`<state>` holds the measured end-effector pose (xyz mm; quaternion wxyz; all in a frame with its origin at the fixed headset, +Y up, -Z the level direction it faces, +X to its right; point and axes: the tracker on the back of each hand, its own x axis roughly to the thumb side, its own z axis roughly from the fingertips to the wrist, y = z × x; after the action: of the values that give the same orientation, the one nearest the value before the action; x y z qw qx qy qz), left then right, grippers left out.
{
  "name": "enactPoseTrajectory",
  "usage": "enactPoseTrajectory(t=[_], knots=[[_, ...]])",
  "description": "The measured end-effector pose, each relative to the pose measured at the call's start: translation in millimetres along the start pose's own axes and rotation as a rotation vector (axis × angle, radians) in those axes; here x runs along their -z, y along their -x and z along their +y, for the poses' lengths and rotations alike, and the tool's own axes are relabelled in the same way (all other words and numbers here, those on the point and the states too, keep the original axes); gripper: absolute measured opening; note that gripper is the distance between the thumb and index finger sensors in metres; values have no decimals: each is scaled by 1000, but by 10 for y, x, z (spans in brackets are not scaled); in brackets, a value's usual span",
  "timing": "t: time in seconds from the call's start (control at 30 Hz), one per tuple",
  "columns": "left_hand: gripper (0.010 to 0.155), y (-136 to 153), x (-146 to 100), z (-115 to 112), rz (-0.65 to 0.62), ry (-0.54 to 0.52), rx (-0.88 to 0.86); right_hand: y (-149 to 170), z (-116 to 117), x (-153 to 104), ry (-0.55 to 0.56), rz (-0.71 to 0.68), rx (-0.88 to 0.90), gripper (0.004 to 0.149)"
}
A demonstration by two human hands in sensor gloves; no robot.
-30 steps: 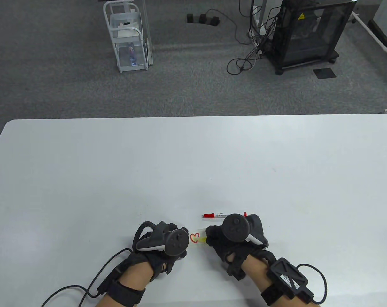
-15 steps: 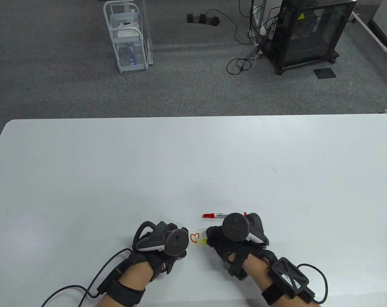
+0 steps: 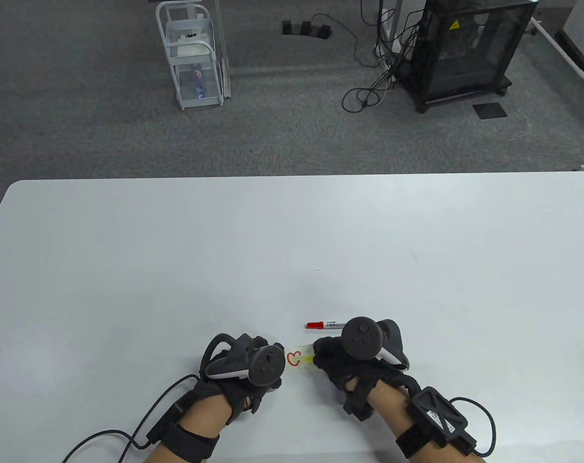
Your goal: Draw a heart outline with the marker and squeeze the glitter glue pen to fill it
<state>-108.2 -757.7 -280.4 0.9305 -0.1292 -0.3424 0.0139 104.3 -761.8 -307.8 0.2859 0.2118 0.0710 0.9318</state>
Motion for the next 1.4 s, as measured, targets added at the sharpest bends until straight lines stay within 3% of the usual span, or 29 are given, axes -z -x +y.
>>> enactPoseTrajectory(t=[1.4], knots=[[47,-3,1,2,1,1,-2,-15,-11,46,6,9,-32,45]])
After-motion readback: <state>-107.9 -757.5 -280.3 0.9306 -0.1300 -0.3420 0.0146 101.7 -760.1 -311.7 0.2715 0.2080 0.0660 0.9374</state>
